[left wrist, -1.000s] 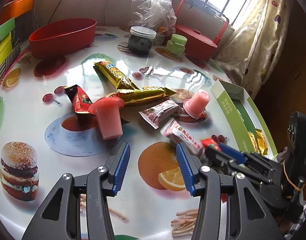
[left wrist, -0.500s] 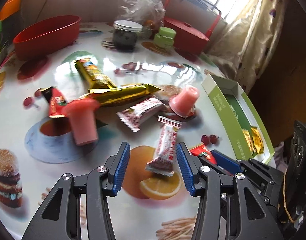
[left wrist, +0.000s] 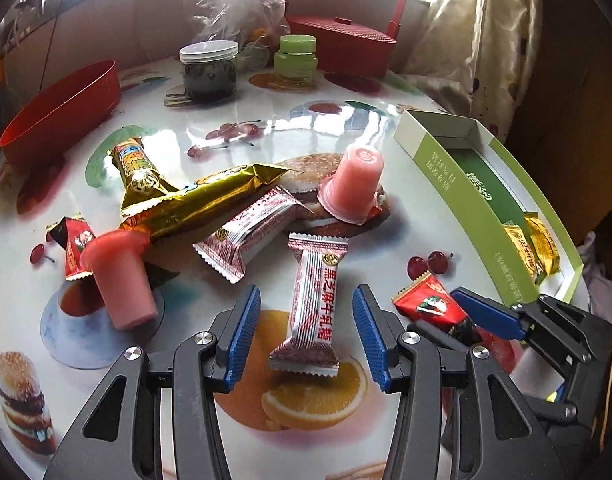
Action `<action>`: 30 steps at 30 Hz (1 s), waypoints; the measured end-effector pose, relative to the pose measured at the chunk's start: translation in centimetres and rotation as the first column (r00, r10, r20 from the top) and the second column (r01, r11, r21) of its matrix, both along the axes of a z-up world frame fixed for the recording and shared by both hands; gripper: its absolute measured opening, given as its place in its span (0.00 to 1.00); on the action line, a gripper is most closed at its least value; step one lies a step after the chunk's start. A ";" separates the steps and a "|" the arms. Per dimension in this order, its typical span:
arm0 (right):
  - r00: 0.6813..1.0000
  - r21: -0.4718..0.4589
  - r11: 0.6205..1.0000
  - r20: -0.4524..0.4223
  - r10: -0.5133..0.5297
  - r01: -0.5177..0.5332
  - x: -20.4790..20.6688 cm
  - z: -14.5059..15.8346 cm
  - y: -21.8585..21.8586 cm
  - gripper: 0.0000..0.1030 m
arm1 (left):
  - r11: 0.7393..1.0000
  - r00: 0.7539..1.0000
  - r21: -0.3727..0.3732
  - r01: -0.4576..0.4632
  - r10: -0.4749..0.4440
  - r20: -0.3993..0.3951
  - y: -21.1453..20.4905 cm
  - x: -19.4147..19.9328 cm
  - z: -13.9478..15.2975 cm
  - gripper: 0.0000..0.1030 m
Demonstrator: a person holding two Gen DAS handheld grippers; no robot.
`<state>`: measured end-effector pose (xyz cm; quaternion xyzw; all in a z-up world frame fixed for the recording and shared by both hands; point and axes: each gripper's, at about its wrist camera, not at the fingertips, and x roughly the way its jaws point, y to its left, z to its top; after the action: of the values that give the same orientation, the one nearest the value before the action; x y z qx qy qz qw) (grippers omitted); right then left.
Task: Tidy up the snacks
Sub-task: 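Grasp the white-and-red nougat bar with the left gripper while the right holds its candy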
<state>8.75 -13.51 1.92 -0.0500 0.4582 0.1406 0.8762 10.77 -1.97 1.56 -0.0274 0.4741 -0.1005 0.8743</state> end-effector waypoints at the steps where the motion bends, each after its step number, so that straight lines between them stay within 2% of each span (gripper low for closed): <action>1: 1.000 -0.007 1.000 0.003 0.001 -0.001 -0.1 0.0 0.1 0.36 | 1.000 1.000 0.005 0.000 0.000 0.002 0.0 0.1 0.0 0.48; 8: 1.000 -0.009 1.000 0.010 -0.015 0.015 -0.4 -0.1 -0.2 0.36 | 0.999 1.000 0.037 0.003 -0.004 0.025 -0.4 0.0 -0.2 0.47; 10: 1.000 -0.003 1.000 0.010 -0.021 0.021 -0.5 -0.1 -0.4 0.36 | 0.999 1.000 0.045 -0.003 0.002 0.029 -0.4 -0.1 -0.2 0.40; 12: 1.000 0.004 1.000 0.009 -0.027 0.027 -0.6 0.0 -0.6 0.36 | 0.999 1.000 0.043 -0.004 0.003 0.030 -0.3 -0.1 -0.2 0.27; 15: 0.999 0.007 0.999 0.009 -0.035 0.035 -0.7 0.0 -0.8 0.35 | 0.999 0.999 0.046 -0.008 0.007 0.033 -0.2 -0.2 -0.2 0.21; 30: 0.998 0.021 0.998 0.023 -0.060 0.059 -1.2 0.3 -1.3 0.26 | 1.000 0.997 0.029 -0.013 0.010 0.075 0.2 -1.4 1.2 0.20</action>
<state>7.57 -14.78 2.25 -0.0290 0.4475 0.1184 0.8859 9.36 -1.79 2.74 -0.0135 0.4422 -0.0894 0.8924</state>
